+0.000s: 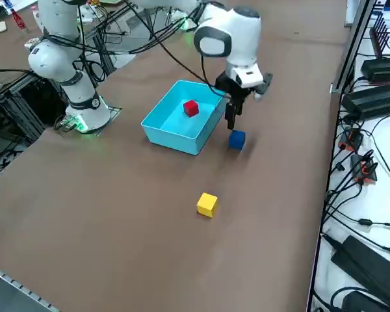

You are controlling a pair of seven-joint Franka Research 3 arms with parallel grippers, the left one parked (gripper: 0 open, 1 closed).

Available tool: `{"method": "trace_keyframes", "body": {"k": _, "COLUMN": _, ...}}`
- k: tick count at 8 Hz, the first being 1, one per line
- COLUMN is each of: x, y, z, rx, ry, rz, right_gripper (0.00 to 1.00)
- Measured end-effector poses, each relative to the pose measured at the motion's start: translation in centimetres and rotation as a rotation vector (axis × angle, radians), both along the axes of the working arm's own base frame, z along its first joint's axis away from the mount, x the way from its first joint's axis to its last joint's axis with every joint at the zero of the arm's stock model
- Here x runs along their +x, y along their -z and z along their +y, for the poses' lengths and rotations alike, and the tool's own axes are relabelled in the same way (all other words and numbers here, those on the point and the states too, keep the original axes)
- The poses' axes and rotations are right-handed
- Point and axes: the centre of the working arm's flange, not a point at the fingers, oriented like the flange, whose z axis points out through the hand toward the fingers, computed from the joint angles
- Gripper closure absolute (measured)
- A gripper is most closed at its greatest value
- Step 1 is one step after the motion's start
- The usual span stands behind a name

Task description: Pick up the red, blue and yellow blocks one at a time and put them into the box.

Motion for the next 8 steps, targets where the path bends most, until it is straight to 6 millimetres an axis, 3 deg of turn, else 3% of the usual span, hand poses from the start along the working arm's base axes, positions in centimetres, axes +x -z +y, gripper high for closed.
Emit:
{"method": "trace_keyframes", "body": {"k": 2, "x": 0.3, "y": 1.9, "z": 0.5, "rx": 0.003, "ry": -0.009, "rz": -0.018, "right_gripper": 0.00}}
{"method": "trace_keyframes", "body": {"k": 8, "x": 0.6, "y": 4.2, "z": -0.1, "rx": 0.001, "ry": -0.004, "rz": -0.023, "right_gripper": 0.00}}
